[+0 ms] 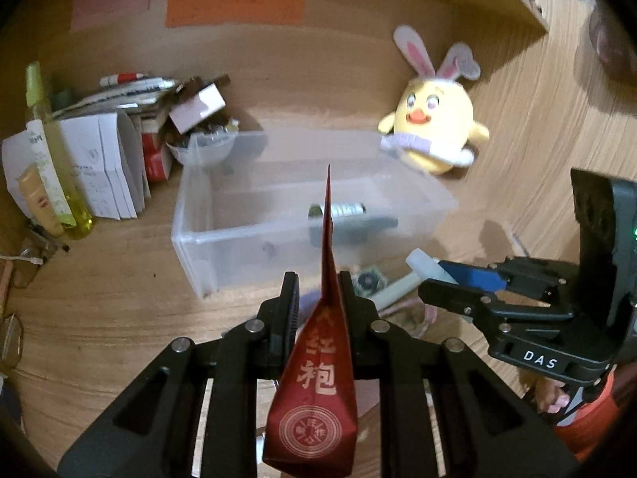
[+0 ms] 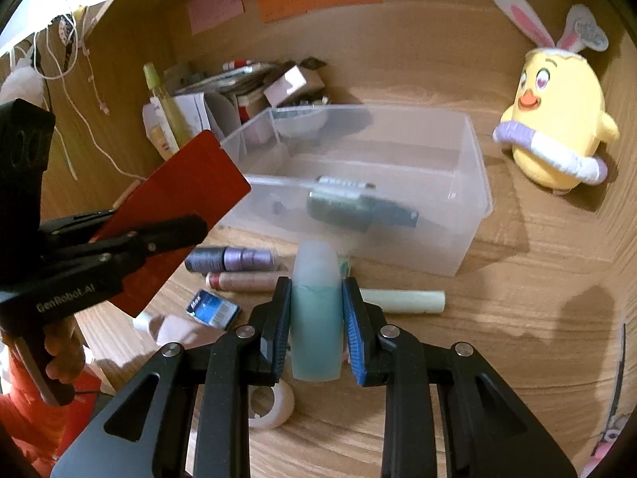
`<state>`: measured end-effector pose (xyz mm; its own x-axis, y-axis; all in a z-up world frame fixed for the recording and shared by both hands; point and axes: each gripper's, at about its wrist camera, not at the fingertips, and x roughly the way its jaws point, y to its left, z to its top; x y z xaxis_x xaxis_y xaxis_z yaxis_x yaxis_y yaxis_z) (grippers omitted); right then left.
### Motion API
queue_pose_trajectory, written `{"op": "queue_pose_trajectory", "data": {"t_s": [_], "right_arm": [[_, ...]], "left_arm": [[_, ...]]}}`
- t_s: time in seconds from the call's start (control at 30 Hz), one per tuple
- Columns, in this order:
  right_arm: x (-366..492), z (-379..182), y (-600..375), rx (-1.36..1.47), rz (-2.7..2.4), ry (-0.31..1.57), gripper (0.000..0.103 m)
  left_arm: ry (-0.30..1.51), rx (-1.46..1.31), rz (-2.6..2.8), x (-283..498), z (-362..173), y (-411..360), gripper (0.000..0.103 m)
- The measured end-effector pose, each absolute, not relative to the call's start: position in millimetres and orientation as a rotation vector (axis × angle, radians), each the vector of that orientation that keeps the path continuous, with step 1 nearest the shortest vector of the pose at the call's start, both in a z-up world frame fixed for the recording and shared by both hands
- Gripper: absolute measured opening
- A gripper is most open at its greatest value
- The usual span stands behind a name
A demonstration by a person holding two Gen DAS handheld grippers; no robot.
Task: Organize objects
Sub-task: 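Lower the mint-green bottle into the bin with the right tool while the left tool releases the red envelope inside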
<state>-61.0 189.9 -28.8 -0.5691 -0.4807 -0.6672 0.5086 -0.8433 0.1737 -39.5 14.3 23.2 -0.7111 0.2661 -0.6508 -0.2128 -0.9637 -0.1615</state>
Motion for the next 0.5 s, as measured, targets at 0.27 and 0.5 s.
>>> {"op": "queue_pose_trajectory", "data": {"t_s": [0.27, 0.5], "right_arm": [[-67.6, -3.5, 194.0, 0.915, -2.417, 0.002, 0.023], [-76.6, 17.0, 200.7, 0.856, -2.467, -0.021, 0.023]], "left_arm": [[-0.204, -0.943, 2.714, -46.8, 47.4, 6.6, 0.018], [-0.229, -0.891, 2.748, -57.1, 60.1, 2.6, 0.018]]}}
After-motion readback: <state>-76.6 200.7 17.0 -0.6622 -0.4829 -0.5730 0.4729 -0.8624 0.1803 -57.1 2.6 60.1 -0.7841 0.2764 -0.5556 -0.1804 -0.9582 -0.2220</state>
